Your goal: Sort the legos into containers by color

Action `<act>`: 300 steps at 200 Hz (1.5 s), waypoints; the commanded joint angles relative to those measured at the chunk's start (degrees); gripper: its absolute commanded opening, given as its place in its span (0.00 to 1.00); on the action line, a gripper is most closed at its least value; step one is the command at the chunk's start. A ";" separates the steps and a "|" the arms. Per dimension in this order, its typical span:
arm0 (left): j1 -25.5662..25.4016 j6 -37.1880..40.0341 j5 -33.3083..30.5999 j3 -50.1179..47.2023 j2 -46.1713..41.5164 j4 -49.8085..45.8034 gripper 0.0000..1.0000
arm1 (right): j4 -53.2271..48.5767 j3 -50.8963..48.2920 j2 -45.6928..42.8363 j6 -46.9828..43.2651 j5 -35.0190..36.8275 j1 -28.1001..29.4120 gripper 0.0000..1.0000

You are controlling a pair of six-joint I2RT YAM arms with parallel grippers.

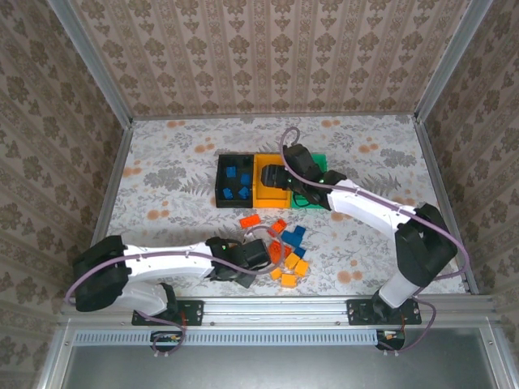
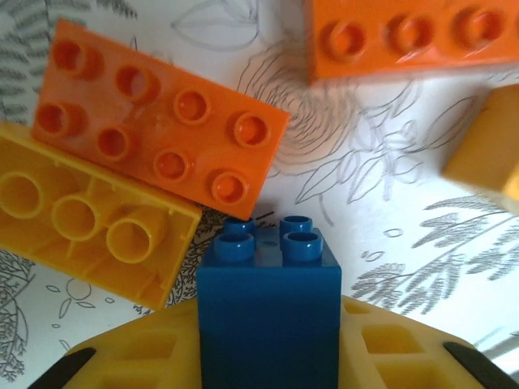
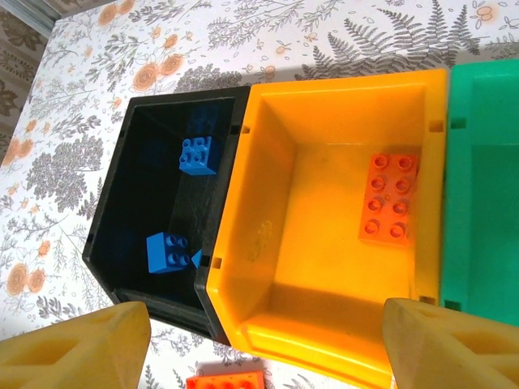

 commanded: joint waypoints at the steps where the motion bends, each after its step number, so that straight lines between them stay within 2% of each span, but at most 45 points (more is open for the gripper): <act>1: -0.33 0.53 -2.72 2.64 -5.60 -3.34 0.33 | 0.63 -3.55 -4.69 0.37 2.00 -0.85 0.77; 25: 4.38 1.75 -2.83 4.14 -11.82 -3.73 0.32 | 0.58 -7.85 -8.62 0.89 1.80 -1.09 0.77; 56: 20.10 6.12 3.17 7.43 -14.97 1.33 0.36 | 0.14 -13.04 -14.05 2.04 1.75 -1.03 0.77; 74: 28.33 7.95 4.31 12.34 -10.21 3.30 0.35 | -0.24 -15.81 -16.40 2.66 2.17 -1.02 0.77; 95: 35.09 8.79 5.97 18.40 -1.58 6.19 0.33 | -1.37 -18.10 -18.30 3.06 3.16 -1.03 0.77; 126: 41.01 8.23 4.96 28.78 12.21 7.33 0.32 | -2.09 -21.27 -21.15 4.01 4.21 -1.03 0.77; 169: 43.59 6.53 4.00 39.33 25.46 5.49 0.30 | -4.13 -23.00 -24.89 4.03 5.44 -1.03 0.77; 187: 43.68 6.13 4.02 41.47 27.79 5.12 0.42 | -4.59 -23.52 -26.04 3.93 5.21 -1.03 0.77; 203: 43.68 5.73 4.36 41.97 27.96 5.64 0.58 | -4.83 -23.89 -26.81 3.86 5.09 -1.02 0.78; 214: 43.59 5.65 4.44 41.97 27.40 5.95 0.64 | -5.09 -24.05 -26.99 3.85 5.15 -1.03 0.77; 240: 43.12 5.38 5.41 40.76 23.79 6.05 0.70 | -5.47 -24.40 -27.50 3.94 5.14 -1.03 0.77; 276: 39.17 5.80 5.36 34.14 12.97 6.15 0.83 | -6.54 -25.11 -28.17 4.03 5.27 -1.03 0.78; 300: 36.05 5.16 5.04 26.85 4.74 4.81 0.87 | -6.71 -26.07 -28.83 4.28 4.69 -1.03 0.77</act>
